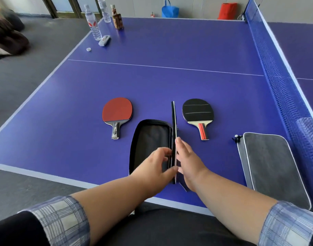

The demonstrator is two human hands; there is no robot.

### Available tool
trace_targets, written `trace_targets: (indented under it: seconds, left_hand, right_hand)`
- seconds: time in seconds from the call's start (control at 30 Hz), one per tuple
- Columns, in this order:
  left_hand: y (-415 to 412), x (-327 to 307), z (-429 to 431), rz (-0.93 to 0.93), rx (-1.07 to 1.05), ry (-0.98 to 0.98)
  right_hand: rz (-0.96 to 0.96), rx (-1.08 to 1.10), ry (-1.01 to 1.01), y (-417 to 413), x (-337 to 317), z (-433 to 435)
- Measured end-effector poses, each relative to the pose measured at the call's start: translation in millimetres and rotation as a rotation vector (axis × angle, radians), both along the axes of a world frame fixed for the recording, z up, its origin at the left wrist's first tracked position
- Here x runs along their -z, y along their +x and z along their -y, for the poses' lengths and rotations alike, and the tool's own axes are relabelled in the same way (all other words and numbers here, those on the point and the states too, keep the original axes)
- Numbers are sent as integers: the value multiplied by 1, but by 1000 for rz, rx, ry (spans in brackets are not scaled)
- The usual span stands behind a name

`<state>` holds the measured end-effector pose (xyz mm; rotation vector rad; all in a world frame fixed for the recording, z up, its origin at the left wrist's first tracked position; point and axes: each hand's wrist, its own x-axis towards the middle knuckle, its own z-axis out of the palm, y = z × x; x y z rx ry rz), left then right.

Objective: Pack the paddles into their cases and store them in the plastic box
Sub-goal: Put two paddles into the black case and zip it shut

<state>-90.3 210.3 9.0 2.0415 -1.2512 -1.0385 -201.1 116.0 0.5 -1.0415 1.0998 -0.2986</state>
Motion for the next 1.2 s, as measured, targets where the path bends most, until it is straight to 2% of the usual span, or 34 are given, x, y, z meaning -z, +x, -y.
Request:
trace_targets:
  seconds: [0.13,0.23,0.37,0.57,0.7,0.8,0.9,1.03,1.2]
  left_hand:
    - [-15,6,17,131,320,-53]
    - [-27,23,30,163,442,59]
    - [-34,53,43,265,571,308]
    - [-46,88,49,431,670,439]
    - [-44,93,51,458,715,477]
    - [-40,88,52,403,704,470]
    - [-28,78,51,364,684,389]
    - [4,69,49,244,423,265]
    - [71,69,37,170,100,173]
  right_hand:
    - [-210,70,-348,-22,-6,10]
    - [-399,114,-474,-46,-1,20]
    - [-511,142,-466,-76,21,29]
    - [-764,-135,-351,-108,65,31]
    - [-857,-242,-300,-107,75,31]
    - [-957,-271,-334,-102,72,33]
    - [-1034,-295,-465,-92,65,38]
    - [-927,-392,-587,-56,53,41]
    - [-730,-451,-619,11,42,36]
